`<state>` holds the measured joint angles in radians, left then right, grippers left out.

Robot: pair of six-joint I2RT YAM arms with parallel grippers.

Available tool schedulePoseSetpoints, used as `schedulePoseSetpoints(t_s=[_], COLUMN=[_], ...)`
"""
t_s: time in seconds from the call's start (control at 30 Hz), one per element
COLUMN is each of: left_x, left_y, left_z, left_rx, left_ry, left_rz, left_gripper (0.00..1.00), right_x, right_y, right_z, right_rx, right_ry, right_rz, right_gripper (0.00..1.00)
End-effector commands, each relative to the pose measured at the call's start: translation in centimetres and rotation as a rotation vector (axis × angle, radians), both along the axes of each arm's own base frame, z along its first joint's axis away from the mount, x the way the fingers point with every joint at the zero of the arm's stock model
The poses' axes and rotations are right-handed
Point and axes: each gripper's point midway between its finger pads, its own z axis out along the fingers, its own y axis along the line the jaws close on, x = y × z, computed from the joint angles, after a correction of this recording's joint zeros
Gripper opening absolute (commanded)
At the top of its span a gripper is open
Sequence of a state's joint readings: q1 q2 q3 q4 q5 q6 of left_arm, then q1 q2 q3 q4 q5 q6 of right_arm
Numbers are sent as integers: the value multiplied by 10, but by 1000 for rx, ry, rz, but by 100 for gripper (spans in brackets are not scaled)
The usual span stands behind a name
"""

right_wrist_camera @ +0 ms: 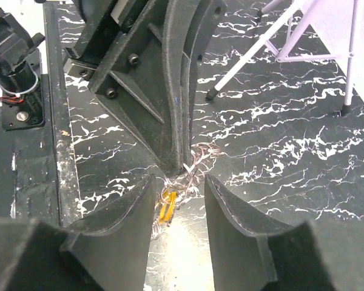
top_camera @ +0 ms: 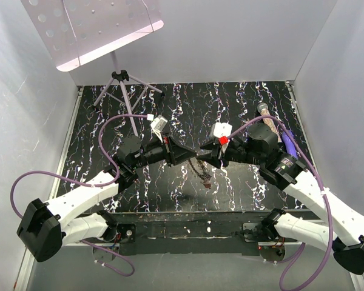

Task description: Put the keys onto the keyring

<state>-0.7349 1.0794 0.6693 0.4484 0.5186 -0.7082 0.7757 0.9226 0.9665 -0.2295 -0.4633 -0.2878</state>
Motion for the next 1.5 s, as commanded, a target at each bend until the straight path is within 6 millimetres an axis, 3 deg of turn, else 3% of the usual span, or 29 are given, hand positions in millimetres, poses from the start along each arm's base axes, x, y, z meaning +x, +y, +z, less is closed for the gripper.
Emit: schedulePoseSetpoints(t_s=[0.0, 0.13, 0.3, 0.47, 0.63, 0.67, 0.7, 0.73, 1.27, 1.47], left_x=[4, 3, -2, -14, -23, -26, -27, -27, -35, -36], left_y=[6, 7, 7, 12, 18, 19, 19, 19, 22, 23], left_z=[17, 18, 15, 17, 26, 28, 30, 29, 41, 45], left_rx=[-41, -43, -38, -32, -82, -96, -109, -114, -188, -209], left_ry=[-39, -44, -76, -184, -266, -280, -283, -282, -314, -319], left_rz=[43, 43, 15, -34, -51, -58, -59, -60, -79, -84], left_gripper=[0, 0, 0, 0, 0, 0, 0, 0, 0, 0], right_x=[13, 10, 11, -9, -2, -6, -32, -34, -28, -29], right_y=[-1, 1, -1, -4, -8, -5, -2, 0, 10, 12], right_z=[9, 11, 16, 24, 17, 17, 19, 20, 21, 21], right_rx=[14, 23, 66, 118, 111, 113, 127, 130, 157, 162], right_ry=[-50, -33, 53, 175, 195, 195, 228, 234, 301, 315], right_rz=[-66, -57, -71, 70, 54, 88, 243, 260, 281, 297], right_gripper=[44, 43, 56, 55, 54, 39, 37, 36, 35, 29])
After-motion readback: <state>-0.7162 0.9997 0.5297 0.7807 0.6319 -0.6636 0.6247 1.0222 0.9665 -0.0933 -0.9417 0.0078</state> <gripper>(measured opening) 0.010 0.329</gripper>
